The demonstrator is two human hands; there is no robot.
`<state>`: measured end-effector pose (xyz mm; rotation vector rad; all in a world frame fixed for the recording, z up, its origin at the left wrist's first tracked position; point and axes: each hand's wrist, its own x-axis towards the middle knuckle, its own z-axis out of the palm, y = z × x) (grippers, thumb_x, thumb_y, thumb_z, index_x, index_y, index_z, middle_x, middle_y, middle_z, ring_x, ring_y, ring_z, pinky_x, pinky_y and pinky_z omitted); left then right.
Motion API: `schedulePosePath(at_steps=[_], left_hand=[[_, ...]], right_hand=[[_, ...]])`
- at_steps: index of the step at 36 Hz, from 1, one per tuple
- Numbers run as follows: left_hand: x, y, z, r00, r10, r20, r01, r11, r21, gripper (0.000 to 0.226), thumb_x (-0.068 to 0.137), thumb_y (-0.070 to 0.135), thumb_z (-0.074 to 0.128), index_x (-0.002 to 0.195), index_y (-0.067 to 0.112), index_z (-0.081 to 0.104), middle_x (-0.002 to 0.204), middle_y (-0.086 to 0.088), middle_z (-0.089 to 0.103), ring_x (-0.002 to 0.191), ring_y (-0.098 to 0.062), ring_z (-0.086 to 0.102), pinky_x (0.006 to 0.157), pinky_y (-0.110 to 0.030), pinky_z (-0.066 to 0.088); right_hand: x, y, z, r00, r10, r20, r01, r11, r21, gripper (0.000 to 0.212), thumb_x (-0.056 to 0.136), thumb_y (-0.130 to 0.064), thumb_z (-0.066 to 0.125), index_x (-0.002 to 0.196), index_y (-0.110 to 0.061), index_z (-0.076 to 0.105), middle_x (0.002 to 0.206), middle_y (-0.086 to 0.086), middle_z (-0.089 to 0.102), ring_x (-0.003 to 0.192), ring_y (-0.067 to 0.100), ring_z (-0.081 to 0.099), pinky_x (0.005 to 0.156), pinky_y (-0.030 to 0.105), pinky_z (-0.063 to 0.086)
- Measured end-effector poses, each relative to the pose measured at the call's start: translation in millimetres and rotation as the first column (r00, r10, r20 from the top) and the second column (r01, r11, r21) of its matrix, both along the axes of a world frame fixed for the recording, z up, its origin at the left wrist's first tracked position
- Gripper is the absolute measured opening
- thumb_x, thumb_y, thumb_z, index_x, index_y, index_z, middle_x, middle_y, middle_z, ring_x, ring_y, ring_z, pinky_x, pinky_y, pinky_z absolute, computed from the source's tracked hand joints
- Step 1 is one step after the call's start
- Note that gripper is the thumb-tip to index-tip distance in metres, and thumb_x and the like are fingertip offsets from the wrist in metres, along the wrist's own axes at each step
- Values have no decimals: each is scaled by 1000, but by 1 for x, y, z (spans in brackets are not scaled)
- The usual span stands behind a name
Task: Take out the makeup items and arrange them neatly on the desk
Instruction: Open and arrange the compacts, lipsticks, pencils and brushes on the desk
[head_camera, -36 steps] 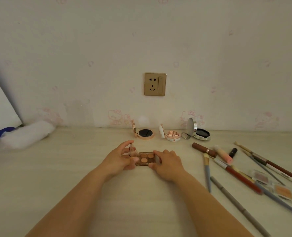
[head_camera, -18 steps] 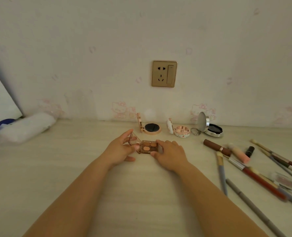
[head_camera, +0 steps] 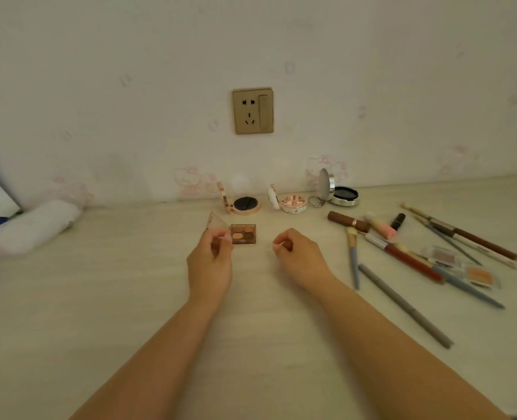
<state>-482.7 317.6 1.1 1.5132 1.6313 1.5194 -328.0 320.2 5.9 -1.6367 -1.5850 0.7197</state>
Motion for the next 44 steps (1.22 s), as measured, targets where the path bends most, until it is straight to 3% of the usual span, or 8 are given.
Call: schedulePosePath(at_steps=[5, 12, 18, 24, 28, 34, 39, 44], left_hand=[[56, -21, 1, 963, -236, -129, 238, 971, -2, 13, 92, 16, 55, 86, 26, 62, 72, 14, 62, 72, -8, 62, 70, -21, 48], [140, -43, 4, 859, -466, -213, 465, 883, -59, 11, 90, 18, 58, 86, 24, 66, 73, 15, 62, 71, -2, 59, 65, -7, 41], [207, -45, 19, 766, -546, -340, 548, 830, -98, 11, 88, 24, 61, 95, 24, 70, 90, 9, 69, 82, -7, 61, 79, -23, 49], [257, -34, 25, 629, -483, -609, 474, 859, -192, 25, 89, 37, 56, 111, 27, 63, 104, 8, 66, 106, -13, 53, 81, -30, 46], [280, -25, 23, 427, -383, -819, 367, 901, -230, 48, 88, 55, 48, 120, 21, 59, 117, -1, 61, 113, -23, 46, 88, -36, 43], [304, -23, 24, 274, -371, -887, 208, 924, -321, 58, 83, 68, 39, 94, 17, 66, 100, -4, 63, 110, -28, 48, 107, -51, 25], [313, -19, 25, 333, -412, -848, 178, 911, -372, 46, 83, 59, 43, 62, 18, 51, 66, 3, 54, 95, -23, 56, 107, -50, 25], [314, -15, 26, 428, -495, -756, 203, 868, -453, 39, 81, 49, 49, 68, 15, 63, 55, 3, 63, 67, -15, 59, 103, -47, 37]], right_hand=[[43, -36, 11, 990, -142, -3, 142, 983, 118, 13, 91, -16, 52, 98, -19, 62, 70, -13, 50, 67, 2, 47, 53, 13, 31], [120, -85, 18, 920, -390, 28, 375, 901, 220, 17, 92, -18, 51, 103, -21, 63, 97, -4, 63, 69, 5, 53, 59, 19, 39], [197, -108, 13, 819, -574, 22, 558, 803, 209, 16, 90, -14, 51, 93, -21, 66, 95, 0, 66, 88, 20, 60, 77, 34, 50], [238, -113, -5, 794, -575, 198, 563, 818, 121, 21, 90, -16, 52, 103, -18, 68, 108, 8, 63, 102, 26, 54, 81, 30, 43], [242, -112, -9, 796, -561, 229, 555, 826, 98, 25, 91, -20, 52, 112, -18, 65, 117, 7, 58, 110, 25, 51, 90, 33, 42], [243, -109, -11, 793, -556, 248, 552, 828, 92, 26, 92, -24, 51, 115, -19, 63, 118, 6, 58, 113, 24, 48, 89, 32, 40], [243, -109, -11, 790, -553, 267, 548, 831, 97, 27, 93, -21, 47, 116, -19, 61, 120, 6, 57, 112, 24, 49, 90, 33, 41], [244, -109, -12, 789, -552, 270, 547, 831, 103, 27, 94, -19, 44, 114, -20, 62, 117, 5, 60, 109, 24, 52, 88, 35, 43]])
